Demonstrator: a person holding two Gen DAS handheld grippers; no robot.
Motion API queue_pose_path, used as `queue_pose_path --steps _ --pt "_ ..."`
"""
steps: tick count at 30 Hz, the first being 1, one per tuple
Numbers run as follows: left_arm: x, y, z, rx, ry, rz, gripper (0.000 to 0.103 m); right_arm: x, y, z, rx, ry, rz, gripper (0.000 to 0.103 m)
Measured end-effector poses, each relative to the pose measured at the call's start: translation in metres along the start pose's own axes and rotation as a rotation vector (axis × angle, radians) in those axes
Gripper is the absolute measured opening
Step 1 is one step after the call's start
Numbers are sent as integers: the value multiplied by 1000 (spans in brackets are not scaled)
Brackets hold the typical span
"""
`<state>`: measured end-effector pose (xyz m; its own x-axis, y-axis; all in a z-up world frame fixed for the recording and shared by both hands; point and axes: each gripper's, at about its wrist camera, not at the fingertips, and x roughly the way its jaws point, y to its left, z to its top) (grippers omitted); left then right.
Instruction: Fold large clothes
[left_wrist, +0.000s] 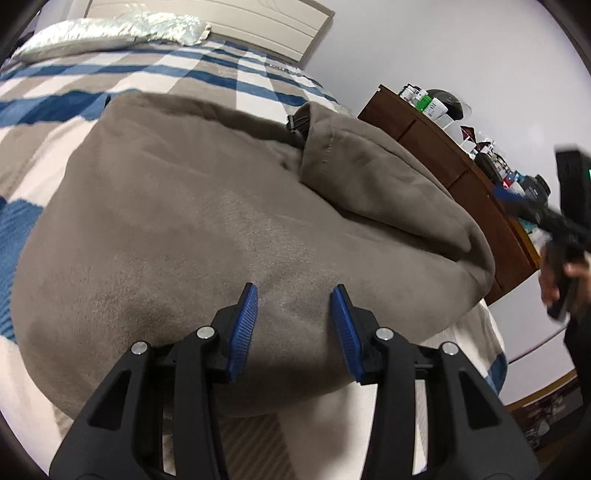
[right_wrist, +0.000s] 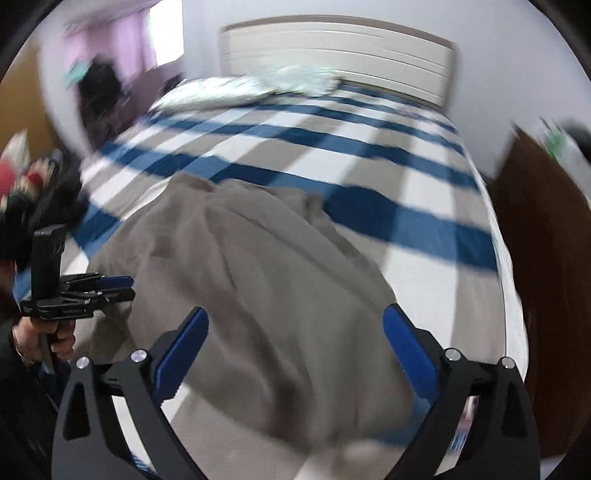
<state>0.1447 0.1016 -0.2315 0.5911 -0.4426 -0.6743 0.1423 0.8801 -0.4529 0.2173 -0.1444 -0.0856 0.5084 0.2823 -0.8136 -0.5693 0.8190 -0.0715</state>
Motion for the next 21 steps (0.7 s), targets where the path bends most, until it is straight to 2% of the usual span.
queue_pose_path --steps 4,6,9,11,14,15,16,17,19,21 --pt "3 -1 -3 24 7 9 42 60 23 39 -189 133 -49 93" --pt "2 -3 -6 30 6 5 42 86 29 49 -258 182 -88 93" --pt "2 -1 -5 25 8 -11 42 117 39 55 -331 238 -89 93" --pt "2 0 -4 24 9 -17 42 141 40 55 -344 310 -54 93" --pt "3 0 -3 24 10 -20 42 178 37 52 -276 455 31 92" --pt "3 0 -3 22 10 -22 42 185 34 52 -226 486 73 78" --pt "3 1 -3 22 10 -23 42 194 27 51 -143 525 119 44" --pt "3 2 -4 22 11 -24 42 198 21 51 -85 544 144 34" --pt "3 3 -3 18 10 -27 42 189 8 58 -28 484 184 25" --pt "3 3 -3 16 11 -30 42 175 -12 64 48 424 215 21"
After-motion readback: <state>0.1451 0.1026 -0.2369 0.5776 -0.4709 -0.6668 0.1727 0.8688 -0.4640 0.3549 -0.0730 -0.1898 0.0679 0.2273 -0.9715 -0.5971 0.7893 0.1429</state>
